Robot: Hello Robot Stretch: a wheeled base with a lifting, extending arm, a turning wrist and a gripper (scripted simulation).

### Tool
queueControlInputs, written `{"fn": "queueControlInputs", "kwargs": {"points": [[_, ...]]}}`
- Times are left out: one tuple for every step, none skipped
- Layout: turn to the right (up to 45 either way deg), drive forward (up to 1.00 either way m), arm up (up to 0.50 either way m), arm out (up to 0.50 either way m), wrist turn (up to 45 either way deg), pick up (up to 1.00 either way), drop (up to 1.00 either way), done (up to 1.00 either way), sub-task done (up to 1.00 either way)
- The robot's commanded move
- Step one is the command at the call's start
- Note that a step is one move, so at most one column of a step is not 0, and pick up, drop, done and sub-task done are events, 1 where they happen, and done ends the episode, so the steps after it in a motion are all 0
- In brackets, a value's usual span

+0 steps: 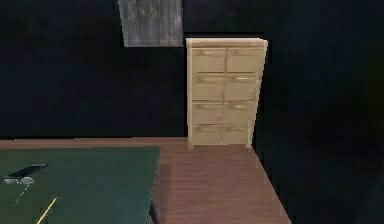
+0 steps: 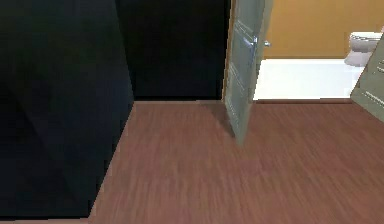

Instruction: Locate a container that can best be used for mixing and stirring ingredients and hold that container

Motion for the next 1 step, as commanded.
{"fn": "queueControlInputs", "kwargs": {"points": [[0.0, 1.0, 0.0, 0.0, 0.0, 0.0, 0.0, 0.0, 0.0]]}}
